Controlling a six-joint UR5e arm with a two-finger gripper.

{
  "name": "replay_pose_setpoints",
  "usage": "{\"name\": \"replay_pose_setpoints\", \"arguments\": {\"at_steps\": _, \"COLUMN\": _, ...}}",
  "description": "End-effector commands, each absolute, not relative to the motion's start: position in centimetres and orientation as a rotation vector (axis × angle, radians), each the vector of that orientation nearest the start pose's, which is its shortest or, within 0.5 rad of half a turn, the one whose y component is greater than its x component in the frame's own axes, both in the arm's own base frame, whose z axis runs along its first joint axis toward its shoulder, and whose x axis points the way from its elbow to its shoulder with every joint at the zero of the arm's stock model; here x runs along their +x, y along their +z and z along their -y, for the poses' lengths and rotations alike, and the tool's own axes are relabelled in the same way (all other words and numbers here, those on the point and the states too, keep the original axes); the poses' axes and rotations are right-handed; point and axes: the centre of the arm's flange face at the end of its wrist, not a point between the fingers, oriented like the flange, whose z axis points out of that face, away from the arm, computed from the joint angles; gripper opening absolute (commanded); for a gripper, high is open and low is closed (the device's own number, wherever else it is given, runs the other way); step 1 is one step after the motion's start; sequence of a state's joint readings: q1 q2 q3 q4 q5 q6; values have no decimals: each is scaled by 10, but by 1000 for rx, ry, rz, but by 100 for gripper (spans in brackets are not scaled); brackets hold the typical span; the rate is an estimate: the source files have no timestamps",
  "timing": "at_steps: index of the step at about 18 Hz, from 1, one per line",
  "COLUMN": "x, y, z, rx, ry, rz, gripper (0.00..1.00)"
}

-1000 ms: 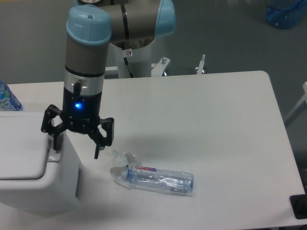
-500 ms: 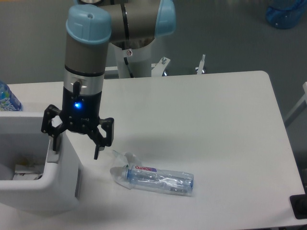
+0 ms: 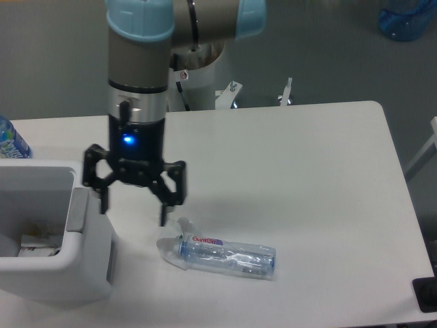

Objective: Open the trash can
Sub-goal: 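Raise the gripper away from the opened bin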

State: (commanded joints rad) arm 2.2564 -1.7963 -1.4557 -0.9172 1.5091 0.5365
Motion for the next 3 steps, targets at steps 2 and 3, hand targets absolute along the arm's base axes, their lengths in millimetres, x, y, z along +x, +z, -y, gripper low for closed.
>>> {"name": "replay_pose_setpoints", "arguments": {"at_steps": 2, "x": -294, "y": 497, "z": -564, "rx": -2669, "ry": 381, "rz": 156, "gripper": 100}}
{"name": "replay_pose_setpoints", "arguments": {"at_steps": 3, "x": -305, "y": 497, "z": -557, "rx": -2673, "ry": 389, "rz": 182, "gripper": 100}}
